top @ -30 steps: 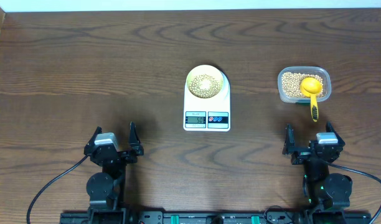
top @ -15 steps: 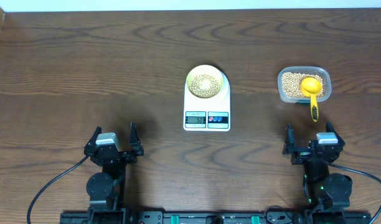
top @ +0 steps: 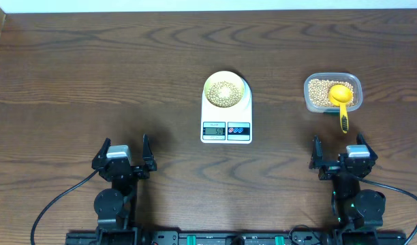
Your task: Scoop item into bowl and weigh 50g on scale
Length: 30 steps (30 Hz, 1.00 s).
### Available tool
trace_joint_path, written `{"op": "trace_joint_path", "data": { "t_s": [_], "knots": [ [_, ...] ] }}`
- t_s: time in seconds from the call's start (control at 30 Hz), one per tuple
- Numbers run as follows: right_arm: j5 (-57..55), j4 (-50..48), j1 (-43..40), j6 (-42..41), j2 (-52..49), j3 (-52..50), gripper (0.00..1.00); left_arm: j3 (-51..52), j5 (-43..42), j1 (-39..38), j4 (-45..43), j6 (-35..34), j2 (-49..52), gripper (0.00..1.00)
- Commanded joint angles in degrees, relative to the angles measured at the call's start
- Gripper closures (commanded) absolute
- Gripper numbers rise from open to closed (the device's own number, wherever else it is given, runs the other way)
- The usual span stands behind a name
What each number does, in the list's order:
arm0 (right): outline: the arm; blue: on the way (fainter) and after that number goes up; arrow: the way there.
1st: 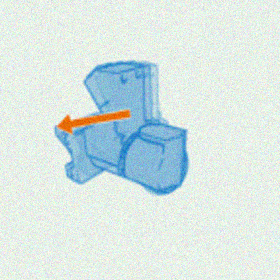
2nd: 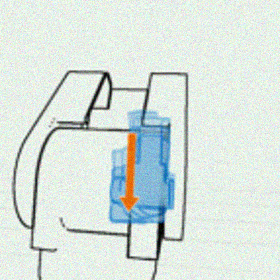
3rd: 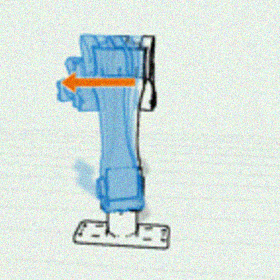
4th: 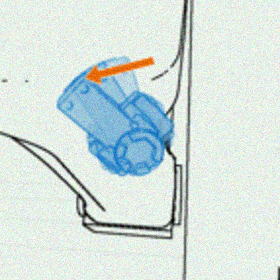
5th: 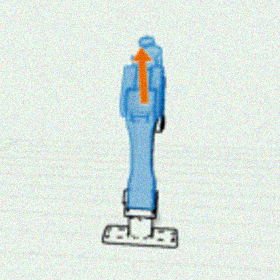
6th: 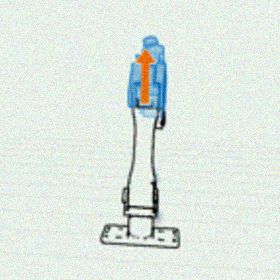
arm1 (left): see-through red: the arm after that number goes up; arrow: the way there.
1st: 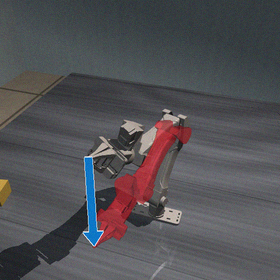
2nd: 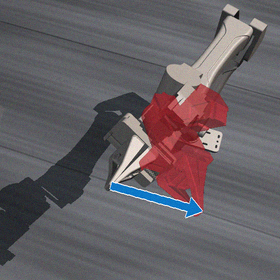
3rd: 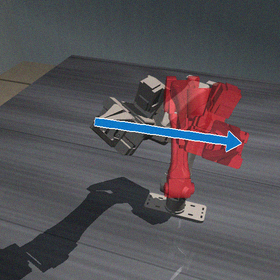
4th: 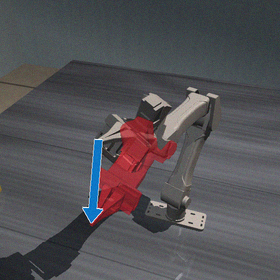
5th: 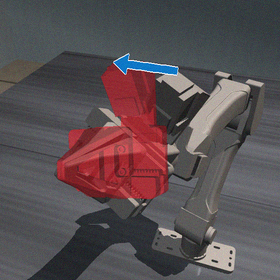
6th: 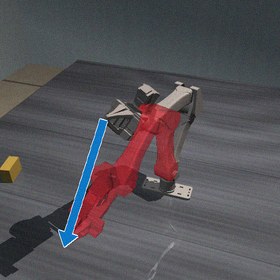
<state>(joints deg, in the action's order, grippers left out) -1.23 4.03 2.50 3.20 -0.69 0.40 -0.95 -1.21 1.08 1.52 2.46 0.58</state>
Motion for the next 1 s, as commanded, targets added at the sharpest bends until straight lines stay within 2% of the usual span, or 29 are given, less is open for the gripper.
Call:
{"op": "trace_joint_path", "data": {
  "t_s": [0.0,0.97],
  "knots": [
    [-0.1,0.2,0.9,0.5,0.3,-0.1,0.01,0.7,0.3,0.3,2.8,2.3,-0.5,0.06],
    [-0.1,0.2,0.9,0.5,0.3,-0.1,0.01,0.7,1.0,0.3,2.7,2.5,-0.3,0.06]
  ]
}}
